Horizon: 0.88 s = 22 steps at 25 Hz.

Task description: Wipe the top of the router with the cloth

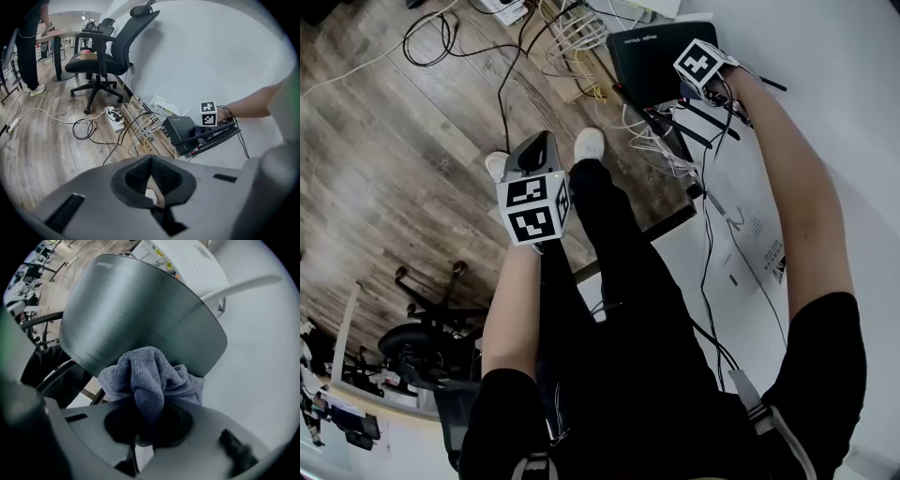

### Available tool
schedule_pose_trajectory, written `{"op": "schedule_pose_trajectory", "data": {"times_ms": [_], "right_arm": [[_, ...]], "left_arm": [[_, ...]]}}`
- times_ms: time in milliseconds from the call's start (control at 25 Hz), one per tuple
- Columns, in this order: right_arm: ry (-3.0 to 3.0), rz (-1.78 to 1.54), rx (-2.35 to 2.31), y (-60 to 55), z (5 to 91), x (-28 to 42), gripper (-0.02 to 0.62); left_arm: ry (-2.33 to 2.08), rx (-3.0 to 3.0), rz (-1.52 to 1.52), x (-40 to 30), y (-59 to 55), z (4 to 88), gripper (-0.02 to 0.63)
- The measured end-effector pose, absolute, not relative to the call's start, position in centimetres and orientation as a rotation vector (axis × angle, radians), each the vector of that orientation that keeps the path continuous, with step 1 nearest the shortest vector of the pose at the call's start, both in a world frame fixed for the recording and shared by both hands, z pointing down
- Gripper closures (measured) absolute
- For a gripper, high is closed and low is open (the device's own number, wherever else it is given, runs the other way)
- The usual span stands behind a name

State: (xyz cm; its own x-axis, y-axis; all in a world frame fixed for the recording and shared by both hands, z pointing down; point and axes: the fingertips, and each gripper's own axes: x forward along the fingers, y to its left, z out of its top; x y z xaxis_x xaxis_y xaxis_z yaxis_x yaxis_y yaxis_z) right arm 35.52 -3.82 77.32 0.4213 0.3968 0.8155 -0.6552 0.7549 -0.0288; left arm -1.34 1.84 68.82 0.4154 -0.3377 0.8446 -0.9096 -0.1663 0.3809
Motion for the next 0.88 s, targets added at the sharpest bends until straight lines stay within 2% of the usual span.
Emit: {"op": "schedule_pose_trajectory", "data": {"times_ms": [520, 880], "right_arm": [[-1.207, 0.833, 0.072, -0.6, 76.0, 22.3, 0.551], [-1.284, 0.898, 0.198, -2.0, 76.1, 20.6, 0.551]], "left_arm": [[-1.079, 1.731, 0.748, -2.8, 2.9, 68.6, 0.595], [-1.078, 1.716, 0.734, -4.5, 3.4, 68.9, 0.595]]}}
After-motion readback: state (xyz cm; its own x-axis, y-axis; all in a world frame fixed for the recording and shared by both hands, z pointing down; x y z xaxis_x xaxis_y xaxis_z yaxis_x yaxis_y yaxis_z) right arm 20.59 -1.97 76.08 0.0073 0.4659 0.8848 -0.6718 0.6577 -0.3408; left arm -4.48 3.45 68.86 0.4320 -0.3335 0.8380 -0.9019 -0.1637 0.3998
